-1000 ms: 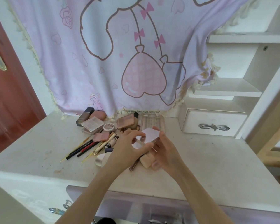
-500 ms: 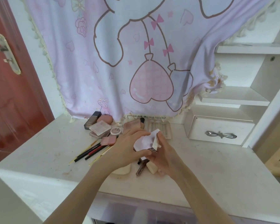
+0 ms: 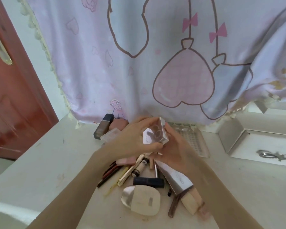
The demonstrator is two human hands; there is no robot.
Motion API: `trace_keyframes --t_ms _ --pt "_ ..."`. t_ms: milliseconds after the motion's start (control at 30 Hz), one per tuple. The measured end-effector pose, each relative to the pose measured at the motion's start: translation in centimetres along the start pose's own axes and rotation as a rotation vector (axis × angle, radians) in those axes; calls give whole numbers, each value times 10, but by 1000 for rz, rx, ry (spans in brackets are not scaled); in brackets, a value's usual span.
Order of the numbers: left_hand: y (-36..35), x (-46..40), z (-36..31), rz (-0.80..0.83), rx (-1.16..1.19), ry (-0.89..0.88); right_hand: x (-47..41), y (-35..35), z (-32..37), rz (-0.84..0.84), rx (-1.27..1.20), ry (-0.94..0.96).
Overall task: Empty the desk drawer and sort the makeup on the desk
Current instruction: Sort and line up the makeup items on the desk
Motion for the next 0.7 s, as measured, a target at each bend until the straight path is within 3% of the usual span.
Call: trace_keyframes --t_ms 367,700 --pt "20 -11 -11 126 -11 -52 -2 -12 2 11 -21 94" --pt "44 29 -26 74 24 -197 35 -41 -29 -1 -19 153"
Point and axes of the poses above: each hand's wrist, its own x-axis away from the middle knuckle, its own y-axis out of the back of the hand, z = x × y, the point moved 1 cm from there along -x, towards the middle knuckle, and after that the axes turned 12 degrees about -x, right-handed, at the moved point
